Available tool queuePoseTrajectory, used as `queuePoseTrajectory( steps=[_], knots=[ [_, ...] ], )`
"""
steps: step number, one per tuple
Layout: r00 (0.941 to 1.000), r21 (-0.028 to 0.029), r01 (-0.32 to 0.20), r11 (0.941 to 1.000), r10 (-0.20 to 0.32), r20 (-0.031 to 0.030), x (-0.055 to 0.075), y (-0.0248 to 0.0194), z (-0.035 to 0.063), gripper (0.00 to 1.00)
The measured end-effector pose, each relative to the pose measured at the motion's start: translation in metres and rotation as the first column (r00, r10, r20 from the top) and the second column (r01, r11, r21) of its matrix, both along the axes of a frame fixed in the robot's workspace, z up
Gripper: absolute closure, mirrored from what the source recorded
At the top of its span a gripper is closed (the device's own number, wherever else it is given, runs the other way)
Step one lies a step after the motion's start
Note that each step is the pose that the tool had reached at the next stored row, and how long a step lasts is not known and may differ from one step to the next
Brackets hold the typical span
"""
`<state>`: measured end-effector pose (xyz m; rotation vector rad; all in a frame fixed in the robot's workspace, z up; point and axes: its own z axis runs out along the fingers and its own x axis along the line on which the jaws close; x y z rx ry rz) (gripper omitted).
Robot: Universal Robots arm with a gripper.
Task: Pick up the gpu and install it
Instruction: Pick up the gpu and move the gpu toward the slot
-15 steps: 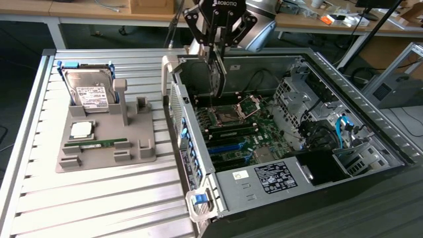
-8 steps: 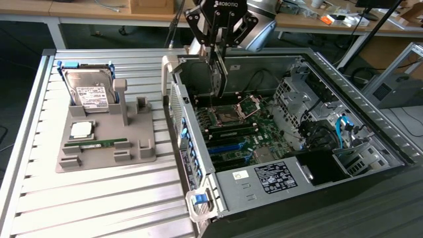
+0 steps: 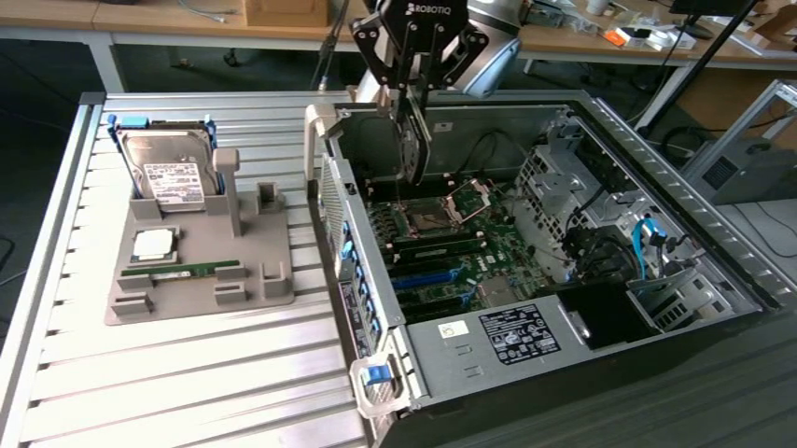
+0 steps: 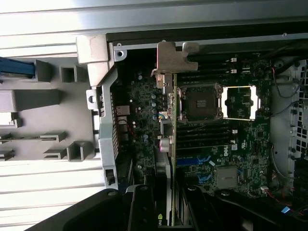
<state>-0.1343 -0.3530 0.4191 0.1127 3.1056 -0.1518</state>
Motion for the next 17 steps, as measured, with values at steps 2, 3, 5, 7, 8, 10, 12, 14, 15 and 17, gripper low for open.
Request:
queuePoseTrajectory(
  steps=[2,3,5,7,8,10,12,14,15,17],
  knots=[
    [1.0,0.0,0.0,1.0,0.0,0.0,0.0006,0.0,-0.0003,0.73],
    [1.0,0.0,0.0,1.0,0.0,0.0,0.001,0.0,-0.0004,0.73],
    [1.0,0.0,0.0,1.0,0.0,0.0,0.0016,-0.0001,-0.0007,0.73],
    [1.0,0.0,0.0,1.0,0.0,-0.0001,0.0022,-0.0001,-0.001,0.73],
    [1.0,0.0,0.0,1.0,0.0,0.0,0.0024,-0.0001,-0.0011,0.73],
    [1.0,-0.0001,0.0,1.0,0.0,-0.0001,0.0031,-0.0001,-0.0013,0.73],
    [1.0,-0.0001,0.0,1.0,0.0,-0.0001,0.0037,-0.0001,-0.0016,0.73],
    [1.0,-0.0001,0.0,1.0,0.0,-0.0001,0.0044,-0.0002,-0.0018,0.73],
    [1.0,-0.0001,0.0,1.0,0.0,-0.0001,0.0047,-0.0002,-0.002,0.73],
    [1.0,-0.0001,0.0,1.0,0.0,0.0,0.0054,-0.0002,-0.0023,0.73]
  ],
)
